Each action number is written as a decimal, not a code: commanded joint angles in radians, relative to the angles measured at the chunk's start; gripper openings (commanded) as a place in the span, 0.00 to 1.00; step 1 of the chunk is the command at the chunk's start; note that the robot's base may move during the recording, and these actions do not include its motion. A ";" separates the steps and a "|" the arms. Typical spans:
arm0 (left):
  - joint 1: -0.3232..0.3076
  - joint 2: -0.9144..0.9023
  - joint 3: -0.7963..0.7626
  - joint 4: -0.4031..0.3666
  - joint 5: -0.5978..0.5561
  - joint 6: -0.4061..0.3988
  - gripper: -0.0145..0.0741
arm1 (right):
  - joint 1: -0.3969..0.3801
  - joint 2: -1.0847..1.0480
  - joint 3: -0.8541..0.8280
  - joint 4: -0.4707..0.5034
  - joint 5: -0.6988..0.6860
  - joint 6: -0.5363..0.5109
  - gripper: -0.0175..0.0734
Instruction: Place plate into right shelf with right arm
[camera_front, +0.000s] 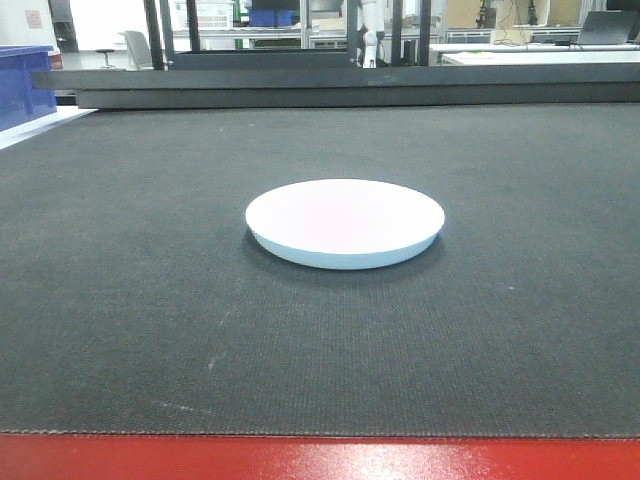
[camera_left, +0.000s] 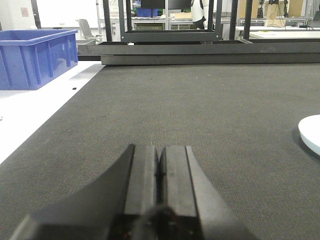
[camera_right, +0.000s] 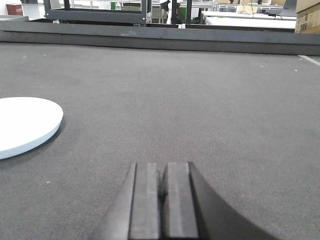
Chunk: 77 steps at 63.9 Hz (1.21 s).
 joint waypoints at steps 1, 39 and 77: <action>-0.008 -0.011 0.008 -0.002 -0.084 -0.002 0.11 | 0.001 -0.013 -0.009 -0.009 -0.084 -0.004 0.25; -0.008 -0.011 0.008 -0.002 -0.084 -0.002 0.11 | 0.000 -0.013 -0.009 -0.017 -0.105 -0.011 0.25; -0.008 -0.011 0.008 -0.002 -0.084 -0.002 0.11 | 0.000 0.348 -0.513 -0.011 0.183 -0.010 0.56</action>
